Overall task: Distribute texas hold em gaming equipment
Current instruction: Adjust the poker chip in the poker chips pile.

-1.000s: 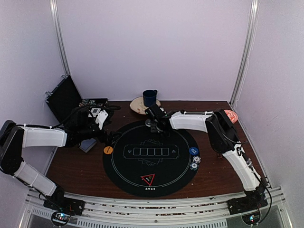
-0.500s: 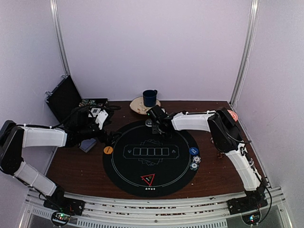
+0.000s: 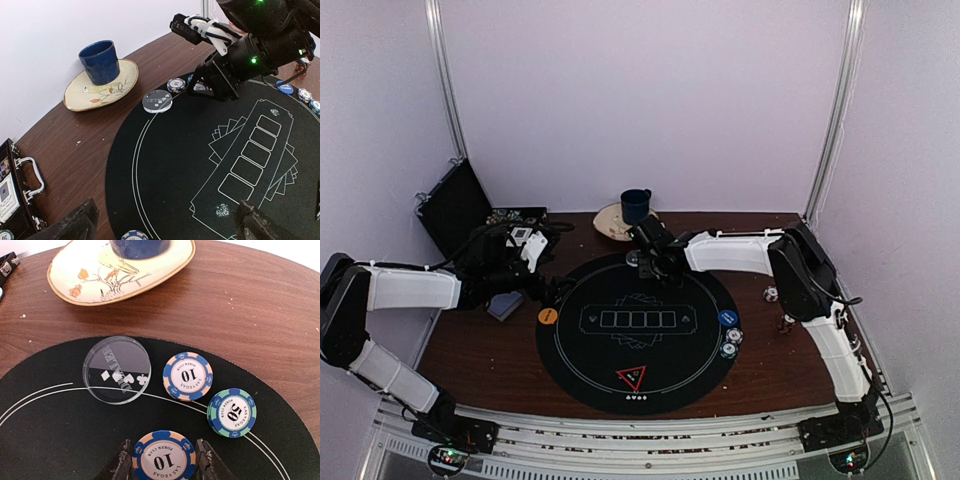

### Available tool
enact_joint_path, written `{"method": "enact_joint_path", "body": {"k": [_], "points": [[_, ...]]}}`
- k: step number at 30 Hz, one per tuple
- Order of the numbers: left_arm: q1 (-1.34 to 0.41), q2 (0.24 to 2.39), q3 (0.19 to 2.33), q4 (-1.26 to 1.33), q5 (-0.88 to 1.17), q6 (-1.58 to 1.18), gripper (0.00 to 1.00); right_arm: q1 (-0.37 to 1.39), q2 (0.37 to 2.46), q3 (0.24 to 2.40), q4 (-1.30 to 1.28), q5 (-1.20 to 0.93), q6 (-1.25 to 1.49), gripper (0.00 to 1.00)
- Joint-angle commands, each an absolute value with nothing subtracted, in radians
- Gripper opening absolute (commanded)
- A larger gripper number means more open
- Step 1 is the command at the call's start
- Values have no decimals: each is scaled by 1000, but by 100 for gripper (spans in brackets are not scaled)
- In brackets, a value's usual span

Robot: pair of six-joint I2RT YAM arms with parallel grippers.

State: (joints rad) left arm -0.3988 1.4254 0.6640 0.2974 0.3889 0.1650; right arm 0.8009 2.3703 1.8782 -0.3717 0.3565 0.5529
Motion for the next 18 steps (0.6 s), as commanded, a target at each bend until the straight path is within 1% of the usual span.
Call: {"method": "enact_joint_path", "body": {"k": [1,8,18], "points": [[-394,1436,692,334,397,162,98,807,2324,1888,-367,396,540,39],[-393,1436,692,334,399,163,98,793,2388,1962,-380,431,526,39],[-394,1442,693,334,399,164,98,754,2447,1997,-340,415,522,40]]}}
